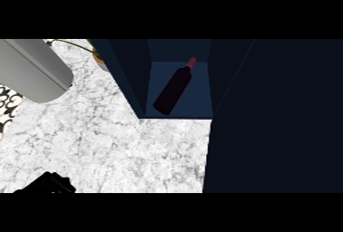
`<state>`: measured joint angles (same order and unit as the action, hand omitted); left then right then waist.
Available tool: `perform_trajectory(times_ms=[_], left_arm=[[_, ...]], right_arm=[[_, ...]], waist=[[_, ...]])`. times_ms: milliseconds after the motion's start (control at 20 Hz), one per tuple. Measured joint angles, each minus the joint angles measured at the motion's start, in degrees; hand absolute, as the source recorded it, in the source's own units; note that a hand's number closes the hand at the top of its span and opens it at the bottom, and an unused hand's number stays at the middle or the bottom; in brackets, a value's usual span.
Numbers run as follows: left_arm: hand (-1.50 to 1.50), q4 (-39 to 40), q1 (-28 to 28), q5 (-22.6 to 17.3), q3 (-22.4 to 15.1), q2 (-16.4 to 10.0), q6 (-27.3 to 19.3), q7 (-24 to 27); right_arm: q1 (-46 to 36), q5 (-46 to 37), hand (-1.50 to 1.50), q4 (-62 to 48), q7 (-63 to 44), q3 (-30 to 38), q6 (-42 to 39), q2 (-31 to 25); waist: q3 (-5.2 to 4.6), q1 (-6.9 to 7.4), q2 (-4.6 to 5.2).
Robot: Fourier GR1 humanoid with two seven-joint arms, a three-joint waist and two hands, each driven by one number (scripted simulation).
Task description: Pick up the wine, place it into the cabinet and close the cabinet
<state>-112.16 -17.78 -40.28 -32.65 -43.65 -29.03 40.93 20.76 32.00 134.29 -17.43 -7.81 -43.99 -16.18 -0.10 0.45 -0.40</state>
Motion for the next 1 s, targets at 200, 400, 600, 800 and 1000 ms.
perform_trajectory(times_ms=[200,400,600,800,1000], left_arm=[[1.50,0.62,-1.47,-3.22,4.74,-2.45,3.53,0.50],[1.50,1.36,-3.60,-5.72,8.45,-4.88,7.31,1.28],[1.50,2.03,-5.51,-8.38,11.89,-7.15,10.94,1.53],[1.50,3.15,-7.24,-9.94,14.18,-8.50,13.95,2.15],[1.50,3.69,-8.85,-11.07,16.12,-9.66,16.80,2.92]], right_arm=[[-3.06,-0.88,1.50,0.28,-1.53,-8.05,-0.25,2.23],[-5.24,-3.67,1.50,0.30,-3.53,-14.70,0.66,5.35],[-8.30,-9.15,1.50,0.46,-6.52,-20.56,3.44,9.24],[-11.42,-17.67,1.50,1.86,-9.31,-26.16,6.53,11.86],[-15.81,-23.30,1.50,2.45,-10.20,-28.64,10.74,12.00]], waist=[[-0.08,-0.04,-0.18],[-0.16,-0.26,-0.56],[-0.25,-0.26,-0.86],[-0.31,-0.42,-1.07],[-0.33,0.21,-1.07]])
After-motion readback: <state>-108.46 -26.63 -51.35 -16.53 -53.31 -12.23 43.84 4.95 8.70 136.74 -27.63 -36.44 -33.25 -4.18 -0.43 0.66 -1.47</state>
